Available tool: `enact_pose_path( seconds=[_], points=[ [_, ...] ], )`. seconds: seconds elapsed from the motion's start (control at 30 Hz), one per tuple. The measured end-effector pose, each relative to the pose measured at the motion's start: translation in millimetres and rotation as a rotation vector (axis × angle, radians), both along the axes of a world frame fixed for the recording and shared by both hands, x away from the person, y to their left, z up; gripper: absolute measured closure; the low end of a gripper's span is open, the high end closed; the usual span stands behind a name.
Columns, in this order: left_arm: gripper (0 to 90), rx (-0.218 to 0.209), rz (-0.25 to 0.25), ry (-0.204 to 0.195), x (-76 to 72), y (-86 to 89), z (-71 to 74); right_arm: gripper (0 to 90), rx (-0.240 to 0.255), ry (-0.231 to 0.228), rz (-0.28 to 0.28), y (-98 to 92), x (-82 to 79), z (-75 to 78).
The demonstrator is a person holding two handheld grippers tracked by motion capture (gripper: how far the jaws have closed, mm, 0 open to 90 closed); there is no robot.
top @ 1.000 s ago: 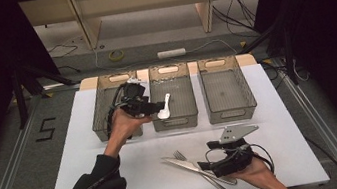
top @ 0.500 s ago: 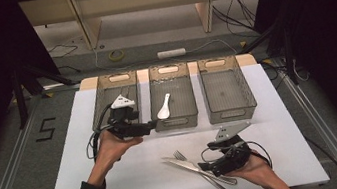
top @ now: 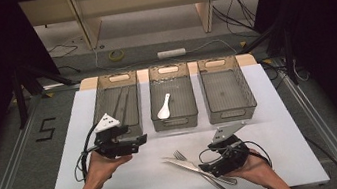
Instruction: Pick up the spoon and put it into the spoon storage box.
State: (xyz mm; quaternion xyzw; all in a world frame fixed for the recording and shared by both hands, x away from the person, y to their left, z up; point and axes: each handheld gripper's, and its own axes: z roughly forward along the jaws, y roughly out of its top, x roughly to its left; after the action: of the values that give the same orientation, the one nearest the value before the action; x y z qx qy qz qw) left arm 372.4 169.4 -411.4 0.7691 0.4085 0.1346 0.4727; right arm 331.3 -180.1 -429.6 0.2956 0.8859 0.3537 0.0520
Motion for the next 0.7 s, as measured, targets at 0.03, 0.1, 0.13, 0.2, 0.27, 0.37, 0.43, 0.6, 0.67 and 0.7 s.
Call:
enact_pose_path(
  seconds=[0.03,0.1,0.13,0.2,0.27,0.37,0.43,0.6,0.67,0.7],
  points=[
    [17.8,-0.003,-0.002,-0.006,-2.6,1.6,-1.9,25.3,-0.007,0.002,0.000,0.7,-0.2,0.2],
    [17.8,-0.011,-0.003,-0.015,-7.7,3.8,-4.8,25.3,-0.020,0.006,0.009,1.7,0.1,0.6],
    [17.8,-0.018,-0.004,-0.017,-10.2,4.8,-5.9,25.5,-0.023,0.012,0.009,2.4,0.3,0.6],
    [17.5,-0.023,-0.011,-0.015,-14.5,5.2,-6.8,25.7,-0.035,0.016,0.013,3.3,1.3,0.0],
    [17.1,-0.021,-0.011,-0.029,-18.8,4.6,-6.5,26.0,-0.051,0.017,0.016,4.3,2.6,-1.1],
    [16.7,-0.025,-0.021,-0.035,-24.1,4.0,-5.7,26.6,-0.070,0.023,0.029,5.0,3.7,-1.9],
    [16.4,-0.019,-0.029,-0.044,-26.9,3.4,-5.8,26.9,-0.081,0.037,0.032,6.0,4.1,-2.7],
    [16.1,-0.028,-0.035,-0.058,-31.2,5.2,-6.5,28.8,-0.123,0.057,0.048,9.1,5.3,-6.1],
    [16.1,-0.035,-0.031,-0.058,-32.3,5.8,-7.1,29.8,-0.149,0.068,0.061,10.1,5.5,-7.2],
    [16.1,-0.033,-0.031,-0.056,-32.7,6.1,-7.4,30.4,-0.156,0.075,0.061,11.1,5.2,-7.8]
  ],
)
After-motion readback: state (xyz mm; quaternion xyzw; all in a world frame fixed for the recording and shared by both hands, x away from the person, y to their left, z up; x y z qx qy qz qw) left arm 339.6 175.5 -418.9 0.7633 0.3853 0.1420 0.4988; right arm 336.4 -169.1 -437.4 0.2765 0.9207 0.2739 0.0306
